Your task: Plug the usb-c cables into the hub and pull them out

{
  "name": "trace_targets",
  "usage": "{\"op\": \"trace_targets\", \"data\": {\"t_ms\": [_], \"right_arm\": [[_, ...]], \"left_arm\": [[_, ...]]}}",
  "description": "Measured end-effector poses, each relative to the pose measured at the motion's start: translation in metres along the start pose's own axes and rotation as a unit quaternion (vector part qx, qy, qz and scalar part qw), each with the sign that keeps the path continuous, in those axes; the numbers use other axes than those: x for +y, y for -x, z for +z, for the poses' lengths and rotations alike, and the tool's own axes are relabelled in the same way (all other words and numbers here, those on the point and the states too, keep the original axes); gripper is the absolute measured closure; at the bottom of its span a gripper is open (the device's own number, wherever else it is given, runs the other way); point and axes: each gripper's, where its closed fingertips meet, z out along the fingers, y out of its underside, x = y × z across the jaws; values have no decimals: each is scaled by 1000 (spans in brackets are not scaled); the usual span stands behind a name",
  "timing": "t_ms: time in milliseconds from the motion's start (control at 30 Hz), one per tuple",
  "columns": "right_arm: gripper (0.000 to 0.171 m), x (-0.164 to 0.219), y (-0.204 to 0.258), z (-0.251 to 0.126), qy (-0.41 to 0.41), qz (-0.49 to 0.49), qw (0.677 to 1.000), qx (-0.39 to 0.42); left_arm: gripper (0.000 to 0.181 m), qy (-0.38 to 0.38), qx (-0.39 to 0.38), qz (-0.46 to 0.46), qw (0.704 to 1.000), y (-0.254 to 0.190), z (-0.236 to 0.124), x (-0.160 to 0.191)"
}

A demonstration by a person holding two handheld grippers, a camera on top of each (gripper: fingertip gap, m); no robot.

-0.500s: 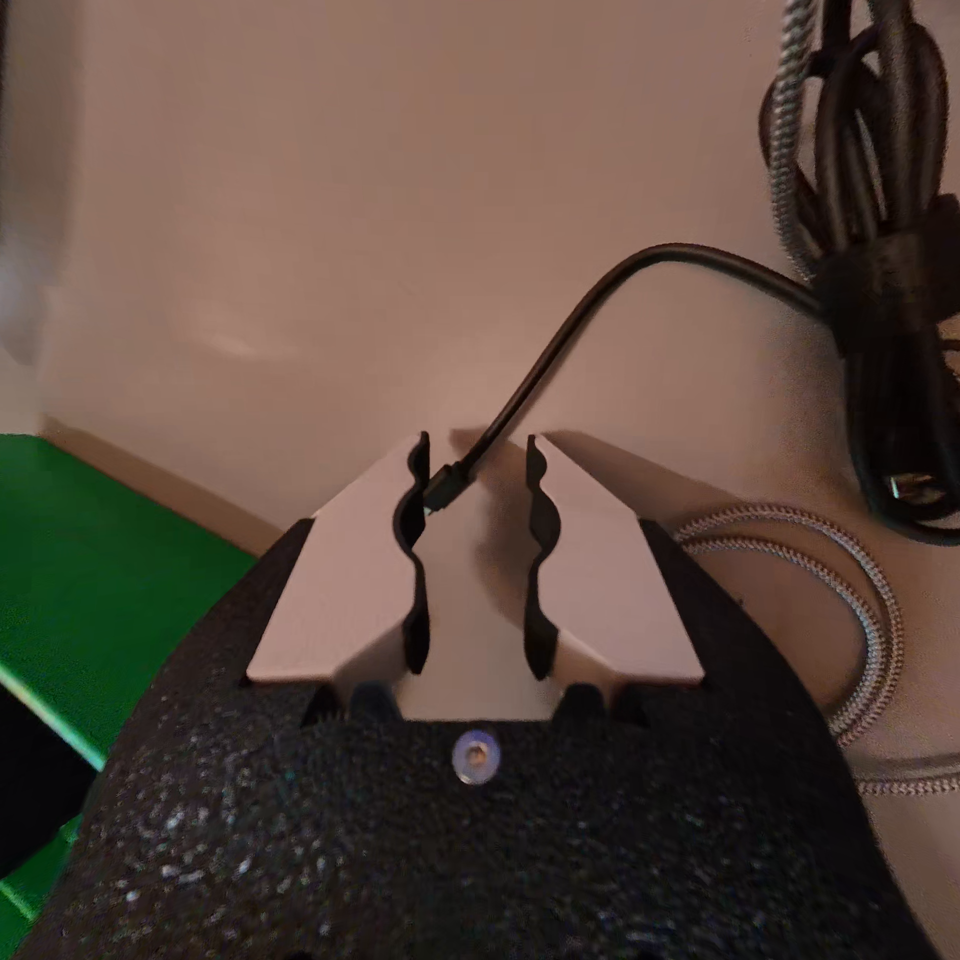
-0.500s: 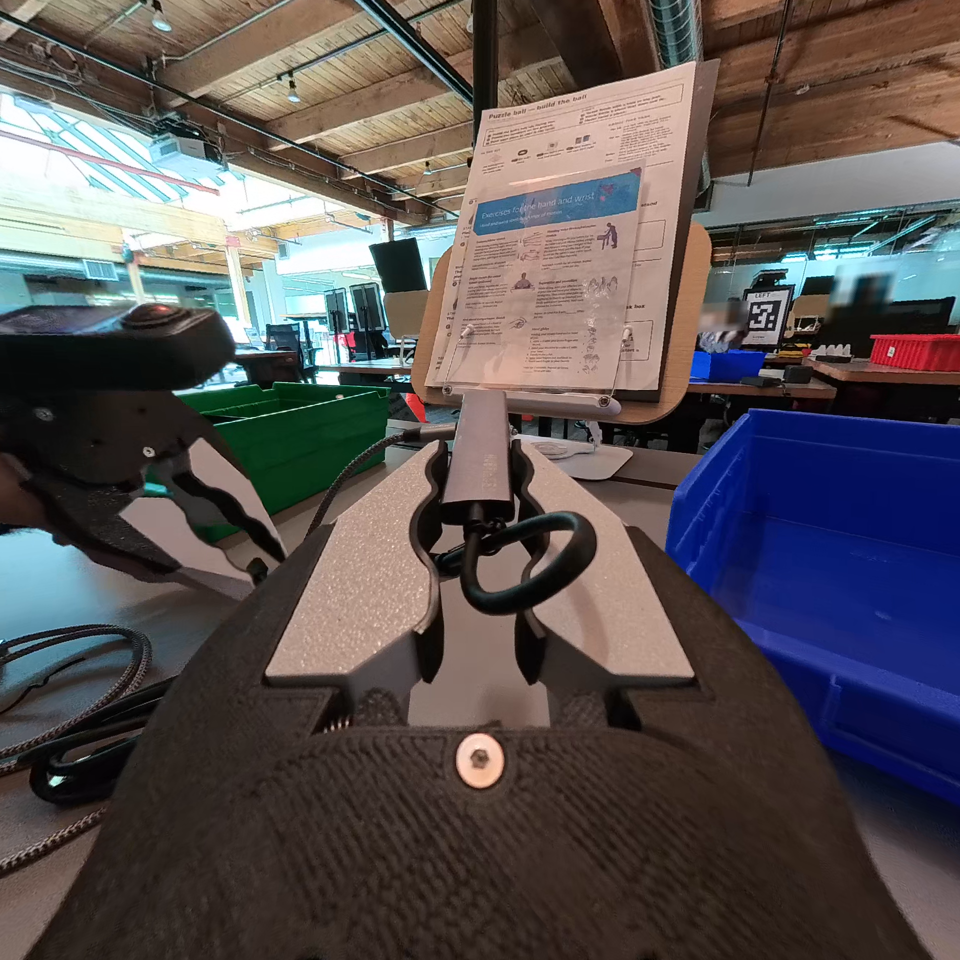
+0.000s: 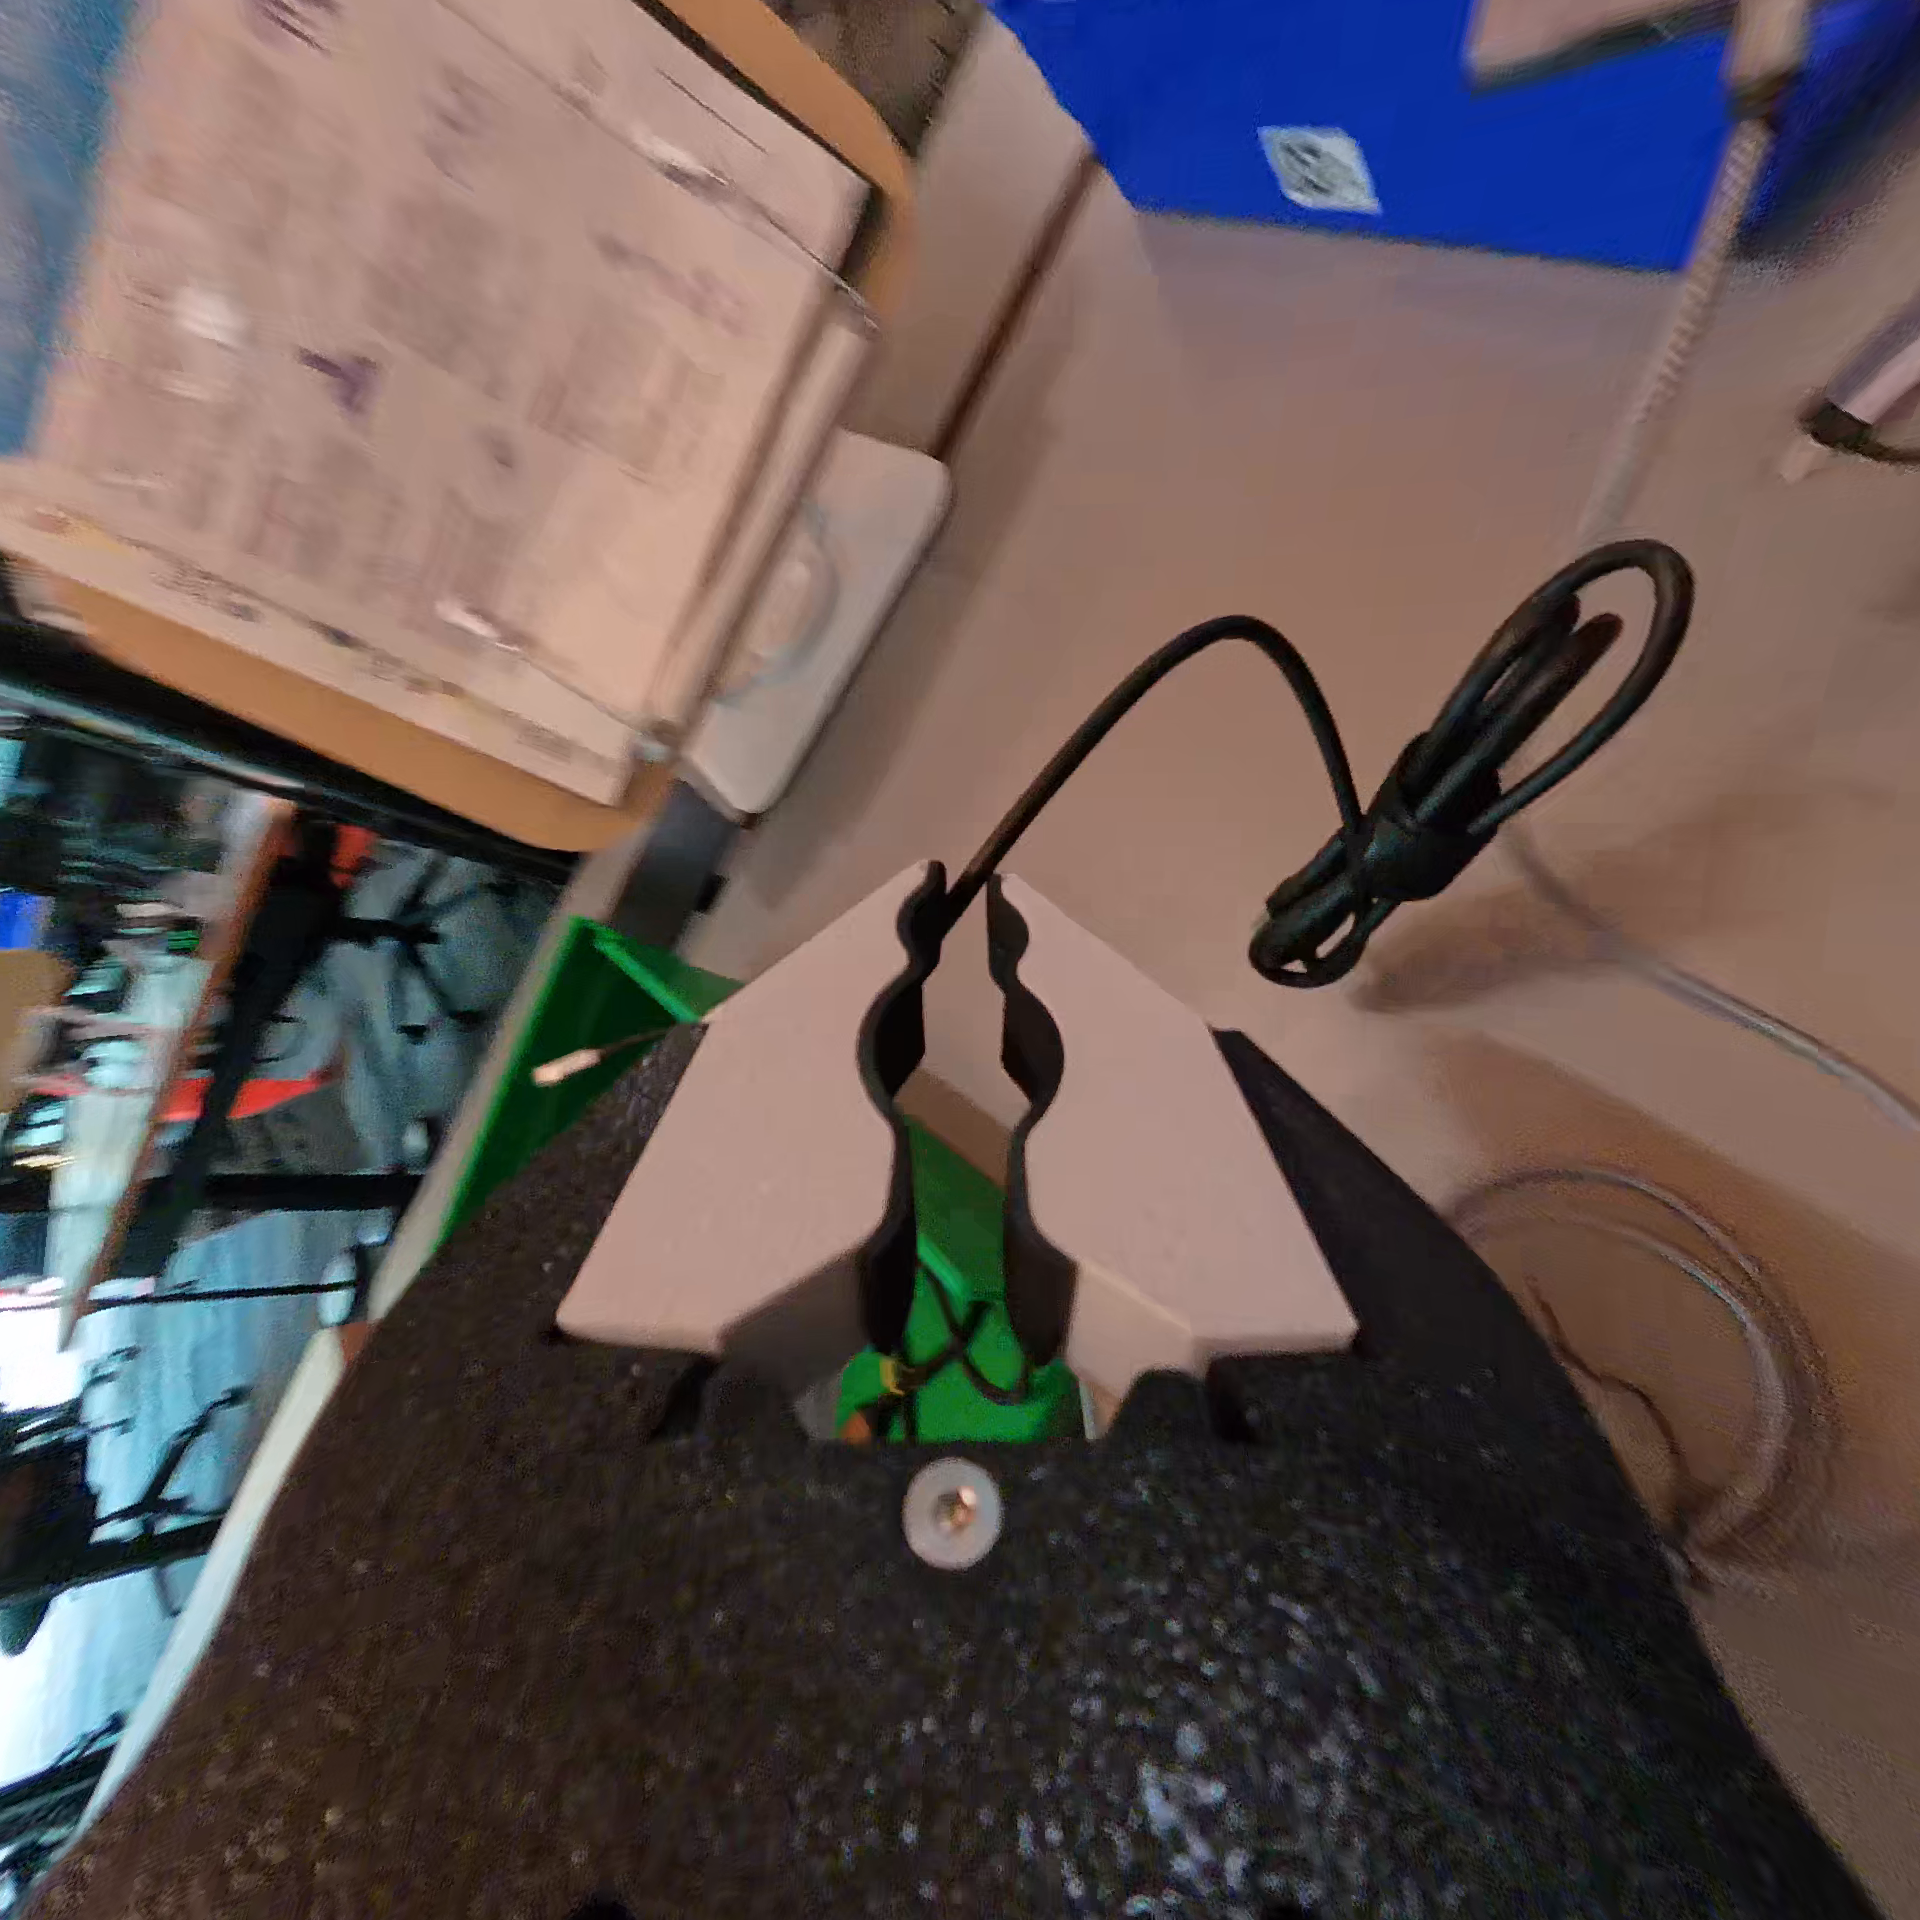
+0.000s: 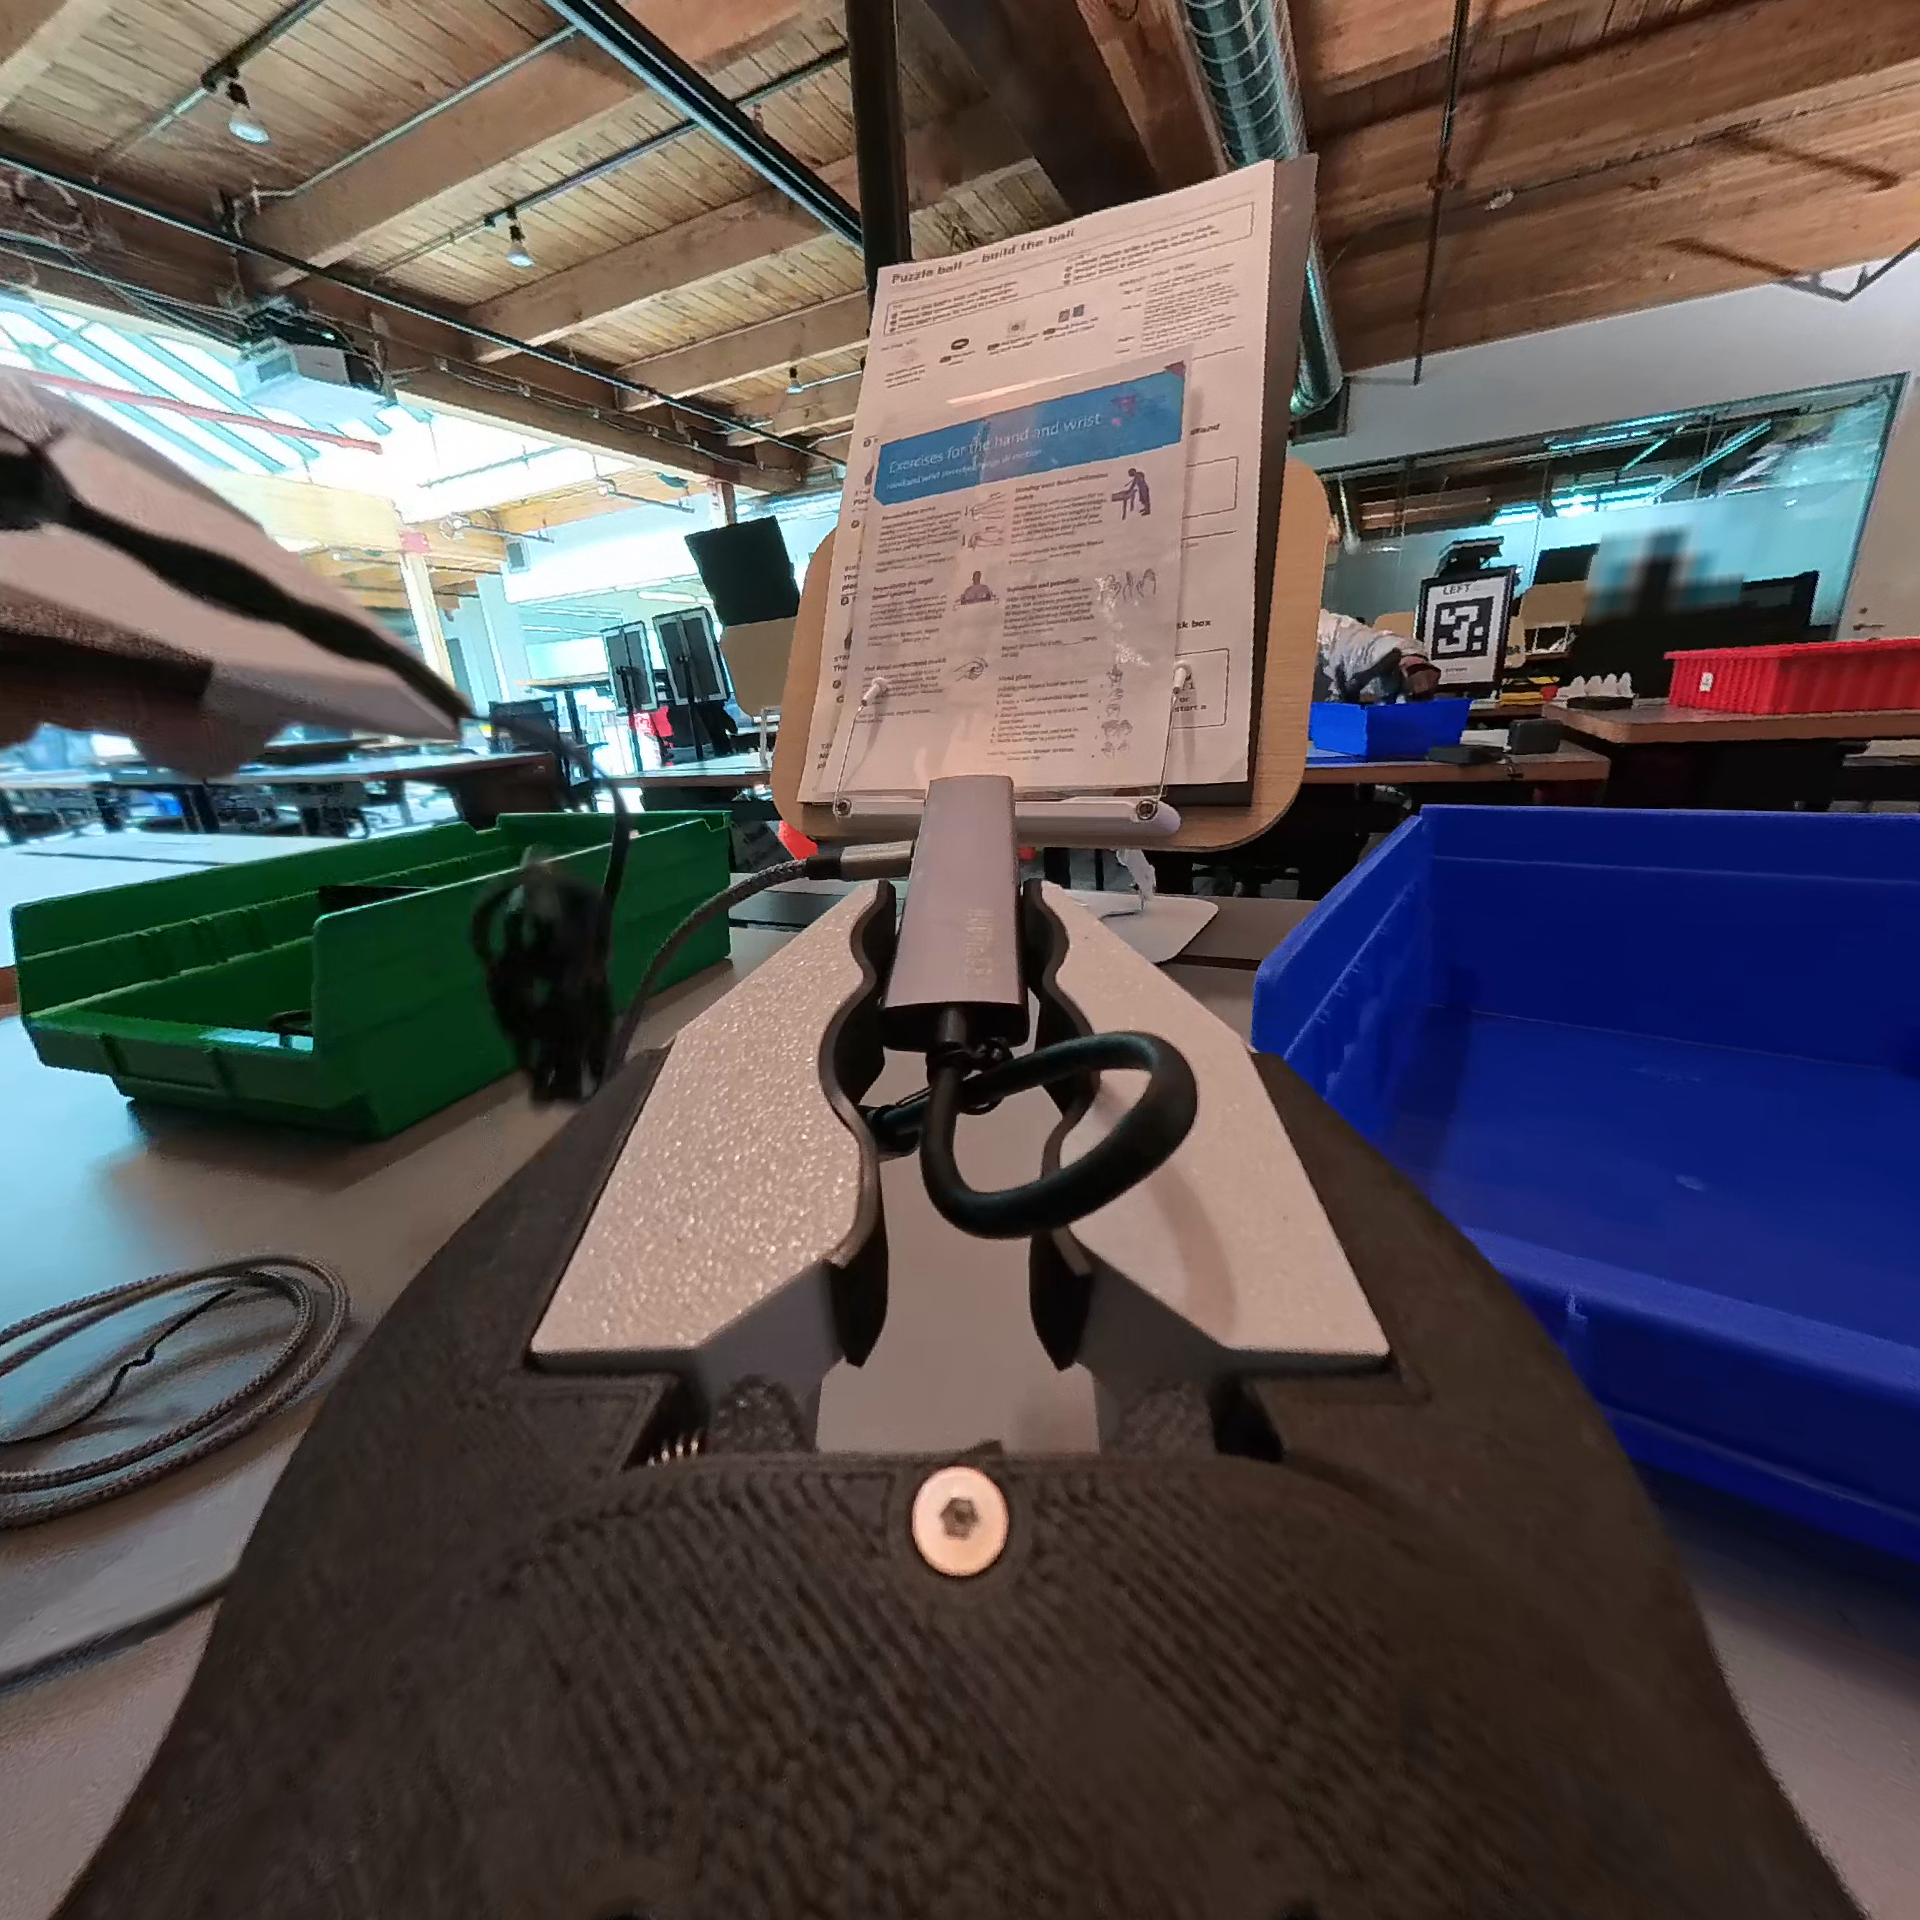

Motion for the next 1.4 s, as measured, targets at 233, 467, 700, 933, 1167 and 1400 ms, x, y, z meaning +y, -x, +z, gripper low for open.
{"op": "trace_targets", "data": {"t_ms": [233, 467, 700, 933, 1167, 1400], "right_arm": [[148, -1, -1, -1, -3, 4, 1000, 3], [148, -2, -3, -2, -6, 11, 1000, 6], [148, 0, 0, 0, -1, 3, 1000, 2], [148, 0, 2, 0, 0, -6, 1000, -1], [148, 1, 3, 0, 2, -6, 1000, -4], [148, 2, 6, 2, 6, -16, 1000, -8]], "left_arm": [[179, -185, -103, 38, 977, 37, -29, -49], [180, -184, 11, 285, 941, -74, 1, 6], [174, -111, 193, 234, 947, -147, -16, 78], [153, -93, 229, 179, 952, -146, -40, 77], [135, -93, 20, 581, 809, -103, -31, 55], [124, -143, 47, 855, 497, -150, -27, 70]]}}
